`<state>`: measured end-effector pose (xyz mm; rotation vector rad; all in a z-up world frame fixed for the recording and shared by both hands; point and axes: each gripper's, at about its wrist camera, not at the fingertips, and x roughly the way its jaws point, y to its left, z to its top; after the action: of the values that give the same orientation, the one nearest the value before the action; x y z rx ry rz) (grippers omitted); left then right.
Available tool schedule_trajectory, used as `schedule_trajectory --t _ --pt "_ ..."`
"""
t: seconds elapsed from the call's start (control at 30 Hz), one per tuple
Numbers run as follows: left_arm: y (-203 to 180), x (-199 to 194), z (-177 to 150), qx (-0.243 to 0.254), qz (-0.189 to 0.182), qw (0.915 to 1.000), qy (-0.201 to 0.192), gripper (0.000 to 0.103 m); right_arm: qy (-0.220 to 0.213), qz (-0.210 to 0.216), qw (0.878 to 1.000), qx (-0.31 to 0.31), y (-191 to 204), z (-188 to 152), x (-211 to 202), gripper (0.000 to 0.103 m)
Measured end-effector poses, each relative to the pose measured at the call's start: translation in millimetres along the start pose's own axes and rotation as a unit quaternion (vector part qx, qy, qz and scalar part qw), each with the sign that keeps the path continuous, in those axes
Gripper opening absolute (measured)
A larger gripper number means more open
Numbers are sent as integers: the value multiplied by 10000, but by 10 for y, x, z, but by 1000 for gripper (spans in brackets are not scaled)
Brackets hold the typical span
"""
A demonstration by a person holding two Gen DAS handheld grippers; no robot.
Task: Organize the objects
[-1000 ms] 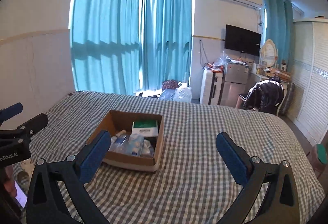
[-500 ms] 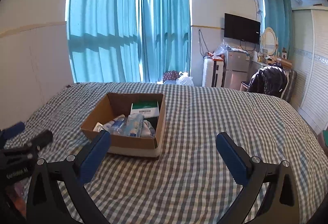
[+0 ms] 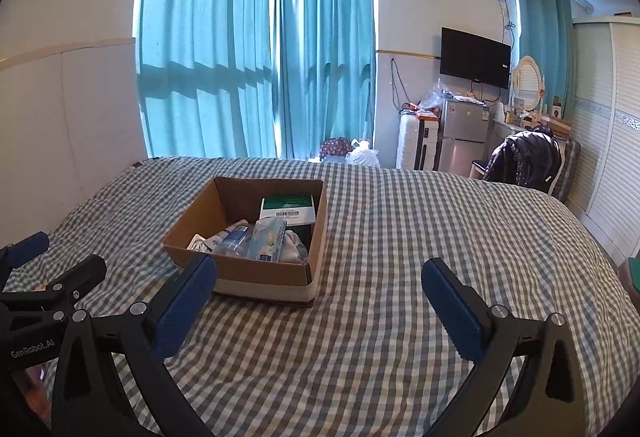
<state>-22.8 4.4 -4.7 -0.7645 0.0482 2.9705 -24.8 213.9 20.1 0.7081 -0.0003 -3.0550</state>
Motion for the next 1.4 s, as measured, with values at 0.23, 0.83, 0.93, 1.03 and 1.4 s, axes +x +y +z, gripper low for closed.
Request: schedule_trajectory --t 0.23,0.83,0.93,1.03,1.4 --pt "-8 6 2 50 83 10000 -17 103 80 51 10000 -8 12 -18 41 103" --pt "-20 -12 -9 96 123 9999 -2 103 139 82 9999 -16 42 -40 64 103" --pt "-27 -12 -11 112 113 9999 -1 103 168 83 9998 -22 49 -48 78 103" --pt "-14 -5 -8 107 126 9999 1 103 194 90 9998 -21 62 -58 95 103" --pt "8 -3 -23 102 122 9999 12 103 229 88 9997 -23 81 -61 106 103"
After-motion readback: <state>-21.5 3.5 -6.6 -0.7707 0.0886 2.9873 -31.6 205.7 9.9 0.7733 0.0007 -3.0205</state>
